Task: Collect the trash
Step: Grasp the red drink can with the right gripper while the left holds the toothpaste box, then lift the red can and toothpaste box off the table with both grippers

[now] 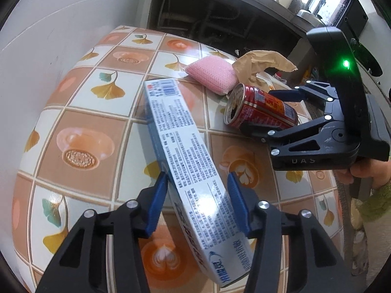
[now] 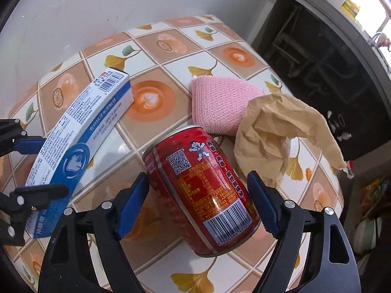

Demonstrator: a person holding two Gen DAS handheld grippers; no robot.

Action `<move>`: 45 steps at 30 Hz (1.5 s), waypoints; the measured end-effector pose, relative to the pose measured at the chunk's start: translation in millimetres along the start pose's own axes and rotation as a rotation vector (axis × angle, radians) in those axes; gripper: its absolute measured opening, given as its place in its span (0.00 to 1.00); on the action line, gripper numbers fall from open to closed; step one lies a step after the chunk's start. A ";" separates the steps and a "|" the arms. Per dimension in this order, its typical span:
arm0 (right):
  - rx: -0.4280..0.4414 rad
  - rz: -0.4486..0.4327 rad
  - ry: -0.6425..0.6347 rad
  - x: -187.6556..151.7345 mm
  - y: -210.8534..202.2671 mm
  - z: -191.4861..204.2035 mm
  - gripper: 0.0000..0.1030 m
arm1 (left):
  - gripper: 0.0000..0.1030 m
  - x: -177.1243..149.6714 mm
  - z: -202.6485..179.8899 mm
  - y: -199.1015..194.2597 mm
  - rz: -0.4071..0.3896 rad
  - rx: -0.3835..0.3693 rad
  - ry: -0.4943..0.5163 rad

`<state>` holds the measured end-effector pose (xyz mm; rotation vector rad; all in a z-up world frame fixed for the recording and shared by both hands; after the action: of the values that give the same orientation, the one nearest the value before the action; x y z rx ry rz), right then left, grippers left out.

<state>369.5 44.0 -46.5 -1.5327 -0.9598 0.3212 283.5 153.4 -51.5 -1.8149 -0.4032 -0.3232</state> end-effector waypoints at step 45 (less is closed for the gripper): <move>0.244 0.010 0.622 -255.4 -98.6 79.9 0.74 | 0.40 -150.0 -69.6 -55.0 0.106 -0.107 0.117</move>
<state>119.3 -92.8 -55.3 -1.2930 -0.4043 -0.0399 123.6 84.2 -47.7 -1.9029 -0.2107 -0.3811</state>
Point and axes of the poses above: each gripper's, at about its wrist camera, not at the fingertips, and y roughly the way its jaws point, z to its left, x to its top, the point moved 1 cm from there along y, roughly the way its jaws point, and after that the axes turned 7 degrees about z, right-handed, at the moved point
